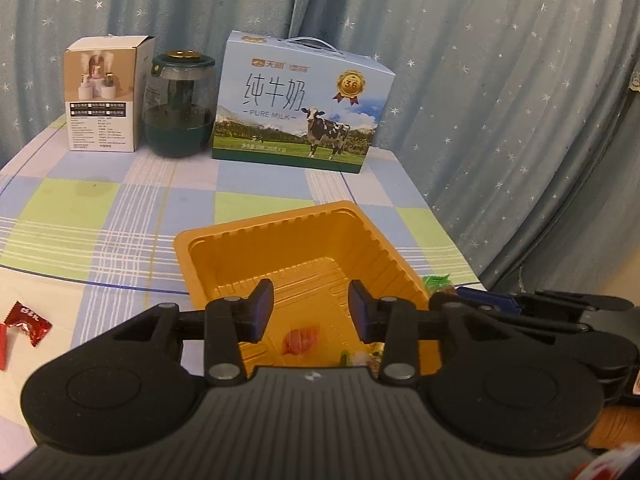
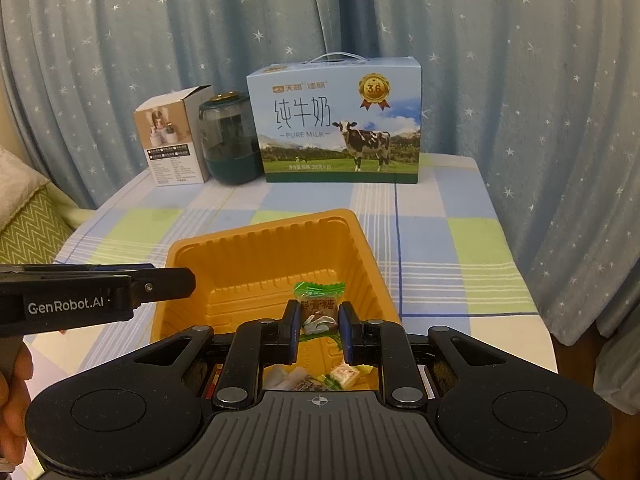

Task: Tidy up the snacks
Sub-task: 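Carry both candies over the orange tray and open both tools, then withdraw both open tools from the tray toward the two red candies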

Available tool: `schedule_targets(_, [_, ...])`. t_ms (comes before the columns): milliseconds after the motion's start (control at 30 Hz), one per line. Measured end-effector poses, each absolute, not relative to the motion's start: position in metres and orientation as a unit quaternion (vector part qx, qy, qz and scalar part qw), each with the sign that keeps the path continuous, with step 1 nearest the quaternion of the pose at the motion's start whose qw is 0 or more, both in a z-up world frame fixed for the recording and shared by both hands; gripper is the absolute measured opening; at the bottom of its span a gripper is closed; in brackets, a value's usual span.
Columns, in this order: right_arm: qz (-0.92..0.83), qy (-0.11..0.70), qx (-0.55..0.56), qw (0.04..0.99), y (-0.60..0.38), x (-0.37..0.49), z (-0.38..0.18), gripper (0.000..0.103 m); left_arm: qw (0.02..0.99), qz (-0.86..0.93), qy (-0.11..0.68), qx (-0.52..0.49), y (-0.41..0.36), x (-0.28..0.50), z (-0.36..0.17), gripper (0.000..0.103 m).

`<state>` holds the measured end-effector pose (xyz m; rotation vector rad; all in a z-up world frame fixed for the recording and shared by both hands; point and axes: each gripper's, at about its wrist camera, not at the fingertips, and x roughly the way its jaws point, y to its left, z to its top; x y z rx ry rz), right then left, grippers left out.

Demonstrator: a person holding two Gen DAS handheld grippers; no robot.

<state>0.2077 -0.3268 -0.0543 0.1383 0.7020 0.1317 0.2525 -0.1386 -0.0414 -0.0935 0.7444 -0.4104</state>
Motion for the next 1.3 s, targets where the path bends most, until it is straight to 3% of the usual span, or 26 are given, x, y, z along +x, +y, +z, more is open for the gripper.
schedule_targets(833, [0.101,0.336,0.1,0.931,-0.31,0.231,-0.055,0.021,0.918,-0.152,0.363,-0.054,-0.085,0.222,-0.044,0.047])
schedule_targets(867, [0.1,0.335,0.104,0.931,-0.31,0.231,-0.055,0.024,0.918,-0.151,0.363,-0.056,-0.084,0.221,-0.045,0.048])
schedule_targets(967, [0.091,0.326,0.121,0.933,-0.315,0.227,-0.055,0.063,0.918,-0.147,0.364,-0.059,-0.08,0.218,-0.046,0.051])
schedule_targets(1300, [0.071,0.342,0.13,0.928,-0.322,0.197,-0.057,0.063,0.919,-0.136,0.366,-0.056,-0.07,0.201,-0.044,0.052])
